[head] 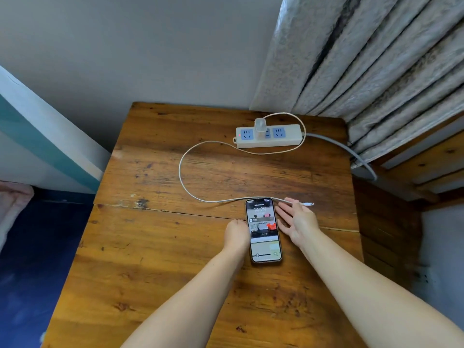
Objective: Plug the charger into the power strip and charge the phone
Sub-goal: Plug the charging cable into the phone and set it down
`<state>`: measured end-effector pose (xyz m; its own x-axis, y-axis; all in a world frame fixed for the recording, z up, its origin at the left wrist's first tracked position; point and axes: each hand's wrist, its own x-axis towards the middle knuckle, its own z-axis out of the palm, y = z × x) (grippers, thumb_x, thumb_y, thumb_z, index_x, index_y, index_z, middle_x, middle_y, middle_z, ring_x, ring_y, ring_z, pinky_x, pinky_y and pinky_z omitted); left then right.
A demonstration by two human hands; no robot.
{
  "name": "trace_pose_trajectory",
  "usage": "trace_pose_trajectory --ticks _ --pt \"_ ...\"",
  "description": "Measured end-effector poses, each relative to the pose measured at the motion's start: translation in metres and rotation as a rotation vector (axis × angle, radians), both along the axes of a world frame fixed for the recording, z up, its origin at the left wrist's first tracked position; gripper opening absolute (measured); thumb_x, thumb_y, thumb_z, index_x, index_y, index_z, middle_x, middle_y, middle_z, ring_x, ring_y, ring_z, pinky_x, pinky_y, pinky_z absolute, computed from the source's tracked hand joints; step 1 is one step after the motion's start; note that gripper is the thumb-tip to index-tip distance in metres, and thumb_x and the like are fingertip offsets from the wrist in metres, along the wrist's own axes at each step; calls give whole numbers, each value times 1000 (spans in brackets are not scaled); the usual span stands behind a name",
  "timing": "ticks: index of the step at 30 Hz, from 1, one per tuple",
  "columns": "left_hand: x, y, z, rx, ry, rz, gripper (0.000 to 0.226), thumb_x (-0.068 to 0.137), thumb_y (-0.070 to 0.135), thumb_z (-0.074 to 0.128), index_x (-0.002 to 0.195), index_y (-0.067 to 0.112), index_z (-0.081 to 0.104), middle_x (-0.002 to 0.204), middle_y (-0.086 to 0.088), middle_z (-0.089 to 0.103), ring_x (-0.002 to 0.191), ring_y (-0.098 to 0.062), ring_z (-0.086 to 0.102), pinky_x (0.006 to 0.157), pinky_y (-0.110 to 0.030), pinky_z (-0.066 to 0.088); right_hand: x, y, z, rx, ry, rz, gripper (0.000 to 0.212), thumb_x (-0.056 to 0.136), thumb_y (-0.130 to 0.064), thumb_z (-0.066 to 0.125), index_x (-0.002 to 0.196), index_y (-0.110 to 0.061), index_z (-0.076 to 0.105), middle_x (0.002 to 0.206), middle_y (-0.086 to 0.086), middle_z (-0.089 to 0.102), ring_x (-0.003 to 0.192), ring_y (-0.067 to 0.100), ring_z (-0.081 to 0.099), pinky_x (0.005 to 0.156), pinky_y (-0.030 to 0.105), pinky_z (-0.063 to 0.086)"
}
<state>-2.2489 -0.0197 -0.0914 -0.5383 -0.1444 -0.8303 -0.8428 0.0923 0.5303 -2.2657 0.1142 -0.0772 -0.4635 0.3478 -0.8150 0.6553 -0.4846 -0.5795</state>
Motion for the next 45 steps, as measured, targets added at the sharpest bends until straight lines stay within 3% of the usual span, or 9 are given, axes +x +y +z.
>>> trace_pose_trajectory --ticks 2,5,10,15,18,21,28,34,45 --pt "-1 1 4 57 -33 63 38 97 28 29 83 13 61 79 -5 63 73 -20 59 72 -33 51 -4 1 2 -36 -24 -24 31 102 -24 33 98 -14 62 119 10 65 103 24 62 85 41 48" --pt "-1 -1 6 212 -37 99 48 98 43 25 83 19 63 83 -4 70 72 -17 65 59 -28 49 -9 -4 8 -80 -51 -18 32 102 -25 34 89 -16 61 112 8 64 101 24 62 82 42 48" --pt "-10 -17 12 686 -50 274 64 93 58 23 119 14 60 119 -20 64 107 -34 62 90 -51 49 -20 -26 28 -85 4 99 30 101 -27 38 94 -12 64 101 8 66 91 25 66 75 40 55" --pt "-25 -38 32 1062 7 307 64 92 59 26 109 15 70 108 -15 71 98 -28 68 82 -43 56 -50 -29 58 170 209 223 32 100 -26 37 81 -15 60 85 4 68 83 15 67 76 31 56" --pt "-40 -52 48 1236 138 333 64 92 59 25 128 15 55 124 -16 62 112 -30 61 94 -48 50 -57 -25 70 322 339 430 37 101 -30 31 79 -17 57 54 -5 47 50 7 46 51 21 45" --pt "-58 -68 65 1360 214 378 66 92 57 27 139 12 41 142 -22 44 126 -36 47 102 -55 36 -55 -23 76 181 443 615 38 100 -38 32 85 -19 62 40 -9 35 35 4 27 34 17 25" --pt "-98 -88 73 1260 293 543 69 85 68 32 111 10 58 90 -17 68 83 -29 64 87 -51 53 -30 -43 88 -79 467 793 27 99 -22 42 85 -15 63 47 -11 42 38 1 29 32 11 21" --pt "-94 -88 63 1125 339 518 82 81 76 21 115 11 58 92 -15 69 82 -27 67 85 -46 53 -6 -71 87 -34 499 853 25 98 -26 46 90 -17 67 49 -13 29 41 2 23 36 13 18" --pt "-77 -80 58 1104 311 513 79 80 76 25 117 17 61 97 -13 70 84 -25 69 79 -42 56 12 -90 86 -55 432 854 25 101 -20 39 112 -4 54 65 2 63 47 6 52 35 15 37"
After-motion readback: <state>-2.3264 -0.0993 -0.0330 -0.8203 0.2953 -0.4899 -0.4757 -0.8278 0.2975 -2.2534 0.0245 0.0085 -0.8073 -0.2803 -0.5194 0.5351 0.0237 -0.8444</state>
